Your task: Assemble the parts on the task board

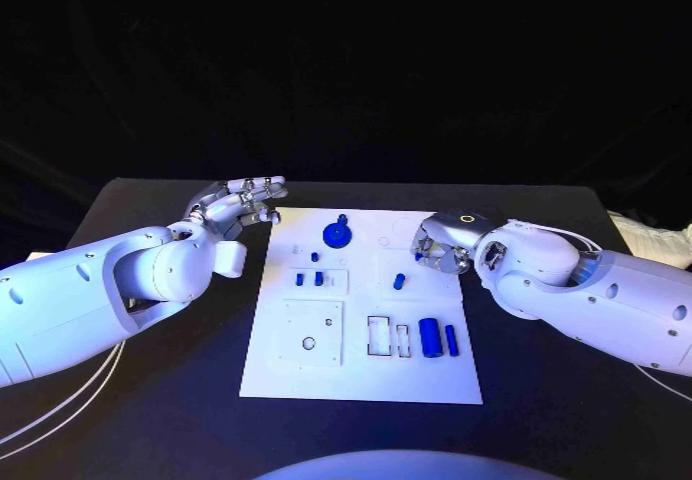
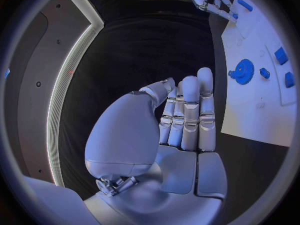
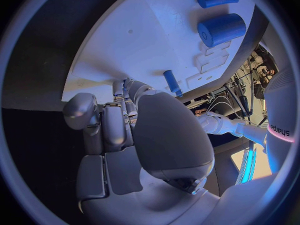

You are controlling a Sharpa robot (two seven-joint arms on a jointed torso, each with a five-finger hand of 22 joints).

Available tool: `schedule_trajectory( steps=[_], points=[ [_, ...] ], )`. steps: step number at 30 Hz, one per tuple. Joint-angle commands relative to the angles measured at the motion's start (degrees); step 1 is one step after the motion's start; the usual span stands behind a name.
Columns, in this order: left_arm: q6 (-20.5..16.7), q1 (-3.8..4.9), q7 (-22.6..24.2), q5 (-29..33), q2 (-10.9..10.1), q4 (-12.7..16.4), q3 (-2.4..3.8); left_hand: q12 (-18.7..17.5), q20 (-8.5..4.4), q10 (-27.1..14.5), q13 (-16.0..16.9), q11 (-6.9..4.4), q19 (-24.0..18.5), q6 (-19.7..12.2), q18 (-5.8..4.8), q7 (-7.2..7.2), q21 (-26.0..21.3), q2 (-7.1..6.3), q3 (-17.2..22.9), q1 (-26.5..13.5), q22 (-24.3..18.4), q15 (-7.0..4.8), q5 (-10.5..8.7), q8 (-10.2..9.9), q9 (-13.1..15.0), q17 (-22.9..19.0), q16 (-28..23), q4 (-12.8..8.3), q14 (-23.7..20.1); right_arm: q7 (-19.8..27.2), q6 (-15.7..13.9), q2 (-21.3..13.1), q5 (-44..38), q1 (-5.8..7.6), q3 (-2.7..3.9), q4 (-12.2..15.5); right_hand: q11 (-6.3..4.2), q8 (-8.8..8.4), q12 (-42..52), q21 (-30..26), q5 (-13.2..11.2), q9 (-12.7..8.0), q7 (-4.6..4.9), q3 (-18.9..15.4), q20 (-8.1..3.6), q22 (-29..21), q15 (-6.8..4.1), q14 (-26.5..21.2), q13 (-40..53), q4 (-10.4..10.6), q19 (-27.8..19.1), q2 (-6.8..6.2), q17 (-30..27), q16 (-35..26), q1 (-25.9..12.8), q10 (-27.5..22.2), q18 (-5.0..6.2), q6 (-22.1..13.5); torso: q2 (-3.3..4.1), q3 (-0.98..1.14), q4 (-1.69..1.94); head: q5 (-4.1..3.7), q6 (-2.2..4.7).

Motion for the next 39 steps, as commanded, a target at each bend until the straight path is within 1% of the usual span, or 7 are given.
schedule_trajectory(
  steps=[1, 5, 9, 14, 22, 28, 39],
  points=[
    [1.1, 0.02, 0.0, -0.2, 0.1, 0.0, 0.03, 0.2, 0.20, -0.4, 0.1, 0.02, -0.2, -0.4, 0.66, -0.14, -0.3, 0.25, 0.0, 0.6, -0.1, -0.18, -0.11, 0.2, 0.0, -0.1, -0.3, -0.4, -0.4, 0.5, 2.2, 0.2, -0.5, -0.45, -0.37, 0.2, 0.25, -0.32, -0.5, -0.1, -0.4, -0.1, 0.21, 0.5, 0.17, -0.1, -0.21, 2.2, -0.5, -0.1, 0.3, -0.55, -0.2, 0.1, -0.4, -0.6, 0.62, -0.2, -0.02, -0.01, 0.00, -0.03, -0.03],
    [1.2, 0.02, 0.0, -0.2, 0.1, -0.1, 0.03, 0.3, 0.19, -0.4, 0.1, 0.03, -0.2, -0.5, 0.66, -0.14, -0.4, 0.26, 0.0, 0.6, -0.1, -0.19, -0.11, 0.2, 0.0, -0.1, -0.3, -0.5, -0.4, 0.4, 1.6, 0.3, -1.6, -0.45, -0.37, 0.3, 0.39, -0.36, -0.8, -0.2, -0.5, -0.1, 0.27, 1.1, 0.30, -0.3, -0.02, 2.2, -1.0, -0.5, 0.2, -1.09, -0.5, -0.1, -0.8, -1.2, 0.64, -0.4, -0.03, 0.02, 0.02, -0.02, -0.02],
    [1.2, 0.02, -0.1, -0.2, 0.1, -0.2, 0.03, 0.3, 0.19, -0.4, 0.1, 0.03, -0.2, -0.5, 0.66, -0.13, -0.4, 0.27, 0.0, 0.7, -0.1, -0.19, -0.11, 0.2, 0.0, -0.1, -0.3, -0.6, -0.5, 0.1, 1.6, 0.4, -2.0, -0.45, -0.37, 0.4, 0.39, -0.28, -0.8, -0.2, -0.5, -0.1, 0.21, 1.3, 0.35, -0.2, -0.02, 2.2, -1.1, -0.6, 0.2, -1.10, -0.4, 0.0, -0.9, -1.2, 0.63, -0.3, -0.03, 0.03, 0.08, -0.06, -0.05],
    [1.3, 0.02, -0.2, -0.2, 0.1, -0.2, 0.03, 0.3, 0.19, -0.4, 0.1, 0.03, -0.2, -0.5, 0.66, -0.13, -0.4, 0.27, 0.0, 0.7, -0.1, -0.19, -0.11, 0.2, 0.0, -0.1, -0.3, -0.6, -0.5, -0.3, 2.5, 0.5, -2.6, -0.45, -0.37, 0.2, 0.13, 0.20, -0.3, 0.1, -0.6, 0.1, -0.05, 2.3, 0.41, 0.2, -0.07, 2.2, -1.4, -1.2, 0.4, -0.81, -0.2, 0.2, -1.1, -0.1, 0.57, 0.8, -0.01, -0.04, 0.02, -0.07, -0.13],
    [1.4, 0.02, -0.3, -0.4, 0.1, -0.2, 0.03, 0.3, 0.18, -0.5, 0.1, 0.04, -0.1, -0.5, 0.66, -0.11, -0.4, 0.31, 0.0, 0.8, -0.1, -0.19, -0.11, 0.3, 0.0, -0.1, -0.3, -0.7, -0.5, -1.5, 3.0, 0.9, -3.8, -0.47, -0.38, 0.1, -0.50, 1.15, 0.3, 1.0, -0.8, 0.7, -0.68, 3.4, 0.23, 1.6, -0.45, 2.4, -1.4, -2.3, 1.1, 0.20, 0.1, 0.5, -1.8, 2.5, 0.36, 3.2, 0.00, 0.01, 0.04, -0.05, -0.14],
    [1.4, 0.02, -0.4, -0.5, 0.2, -0.2, 0.03, 0.3, 0.18, -0.5, 0.1, 0.04, -0.1, -0.5, 0.66, -0.11, -0.4, 0.31, 0.0, 0.8, -0.1, -0.19, -0.11, 0.3, 0.0, -0.1, -0.3, -0.7, -0.5, -2.0, 0.8, 0.9, -4.6, -0.51, -0.39, 0.4, -0.76, 1.35, 0.1, 1.6, -1.0, 1.1, -0.72, 4.6, -0.04, 2.4, -0.65, 2.4, -1.5, -4.0, 1.4, 1.07, -0.3, 0.4, -1.5, 4.0, 0.22, 4.1, -0.06, 0.03, 0.03, -0.10, -0.17],
    [1.5, 0.02, -0.5, -0.6, 0.2, -0.3, 0.03, 0.4, 0.16, -0.6, 0.1, 0.05, -0.1, -0.5, 0.66, -0.10, -0.4, 0.35, 0.0, 0.9, -0.1, -0.20, -0.10, 0.3, 0.0, -0.2, -0.3, -0.8, -0.5, -1.8, -3.6, 0.3, -3.7, -0.57, -0.27, 2.0, -0.68, 1.18, -0.3, 1.8, -1.1, 1.2, -0.57, 5.3, -0.09, 2.7, -0.63, 2.4, -1.6, -4.8, 1.6, 1.12, -0.3, 0.5, -1.4, 4.2, 0.16, 4.1, -0.06, 0.02, -0.07, -0.23, -0.04]
  ],
)
